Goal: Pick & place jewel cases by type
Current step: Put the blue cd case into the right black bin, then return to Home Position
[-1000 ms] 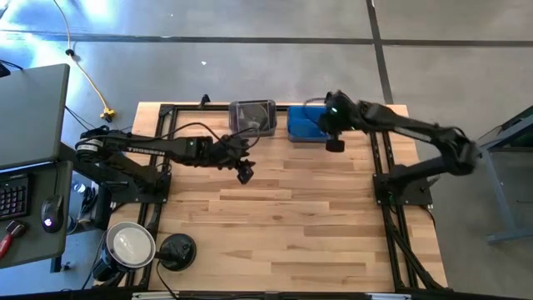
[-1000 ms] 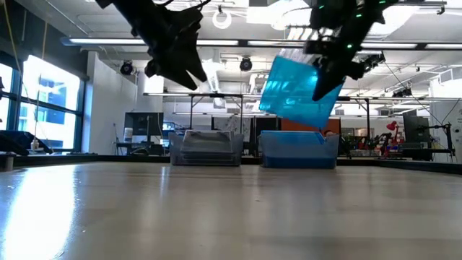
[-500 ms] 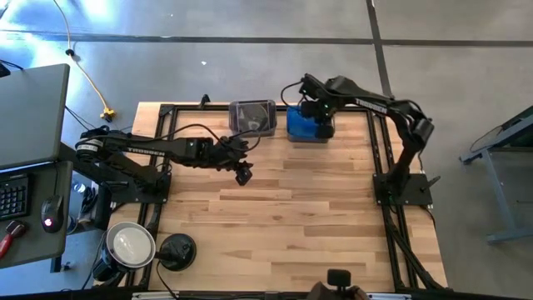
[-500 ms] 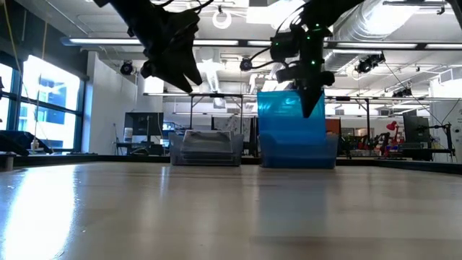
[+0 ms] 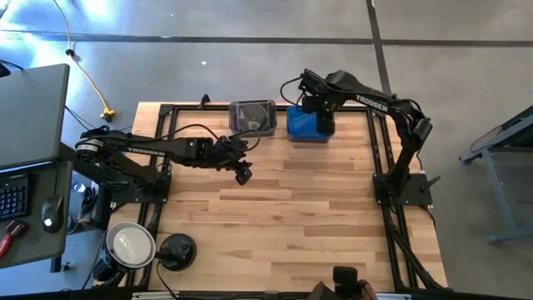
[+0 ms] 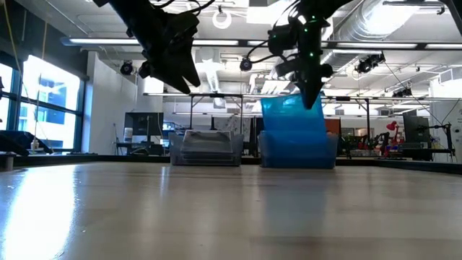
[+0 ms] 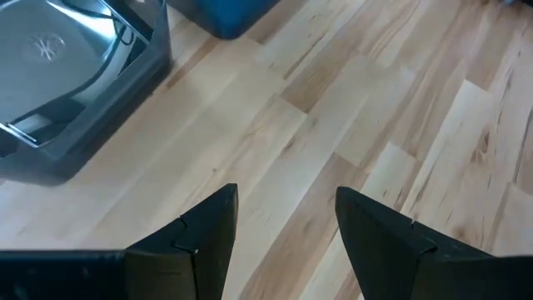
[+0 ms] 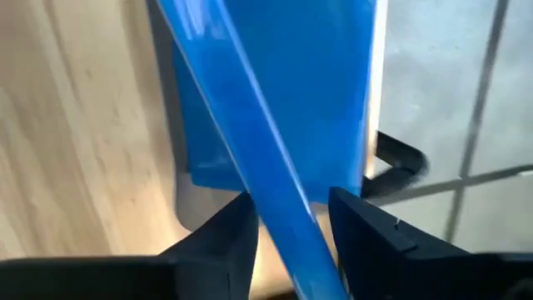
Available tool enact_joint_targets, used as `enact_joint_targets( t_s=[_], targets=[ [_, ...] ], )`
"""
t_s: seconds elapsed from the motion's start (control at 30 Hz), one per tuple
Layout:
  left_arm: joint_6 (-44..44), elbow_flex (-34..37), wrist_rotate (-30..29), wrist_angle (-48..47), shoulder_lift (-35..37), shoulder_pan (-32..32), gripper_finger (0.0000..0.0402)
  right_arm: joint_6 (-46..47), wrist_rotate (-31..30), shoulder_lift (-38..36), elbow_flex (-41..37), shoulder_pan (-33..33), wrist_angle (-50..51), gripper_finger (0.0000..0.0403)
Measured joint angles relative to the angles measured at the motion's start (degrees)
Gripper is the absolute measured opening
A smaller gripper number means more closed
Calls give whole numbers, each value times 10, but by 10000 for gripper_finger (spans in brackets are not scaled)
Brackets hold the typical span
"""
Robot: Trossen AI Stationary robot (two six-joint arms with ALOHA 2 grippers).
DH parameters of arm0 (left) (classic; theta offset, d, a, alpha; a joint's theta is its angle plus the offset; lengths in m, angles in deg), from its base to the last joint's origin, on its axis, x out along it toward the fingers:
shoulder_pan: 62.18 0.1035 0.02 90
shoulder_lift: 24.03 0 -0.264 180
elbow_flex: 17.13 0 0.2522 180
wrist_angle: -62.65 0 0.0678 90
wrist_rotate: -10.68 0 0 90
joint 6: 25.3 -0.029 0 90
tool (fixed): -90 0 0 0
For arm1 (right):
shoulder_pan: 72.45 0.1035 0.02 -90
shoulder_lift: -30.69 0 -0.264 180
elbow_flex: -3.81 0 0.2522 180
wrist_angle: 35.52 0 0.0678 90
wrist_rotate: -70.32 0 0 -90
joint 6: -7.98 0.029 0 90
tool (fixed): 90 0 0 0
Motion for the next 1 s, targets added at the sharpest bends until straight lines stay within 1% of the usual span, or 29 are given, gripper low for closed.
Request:
enact_joint_targets(
  t_s=[0.1, 0.17, 0.3, 0.37, 0.53, 0.7, 0.77, 0.83, 0.9, 0.97, 1.0],
  targets=[
    [4, 0, 0, 0, 0, 0, 202, -16, -36, 0, 13, 0, 17, 147],
    [9, 0, 0, 0, 0, 0, 202, -18, -40, 0, 22, 0, 20, 150],
    [13, 0, 0, 0, 0, 0, 202, -12, 17, 0, 33, -6, 21, 150],
    [13, 0, 0, 0, 0, 0, 202, -18, 16, 0, 34, -8, 21, 149],
    [13, 0, 2, -1, 0, 0, 202, -21, -87, 0, 34, -14, 30, 145],
    [13, 0, -1, -18, 0, 0, 202, -18, -201, -7, 33, -20, 73, 147],
    [15, 0, -12, -27, 0, 0, 202, 3, -241, -18, 33, -19, 95, 144],
    [16, 0, -32, -47, 8, 0, 202, 29, -262, -33, 33, -16, 115, 139],
    [17, 0, -68, -73, 30, 1, 202, 58, -257, -54, 33, -11, 132, 134],
    [16, -1, -106, -109, 60, 1, 202, 89, -217, -86, 33, -8, 135, 129],
    [15, -1, -118, -134, 79, 1, 202, 105, -186, -106, 33, -7, 135, 126]
  ],
)
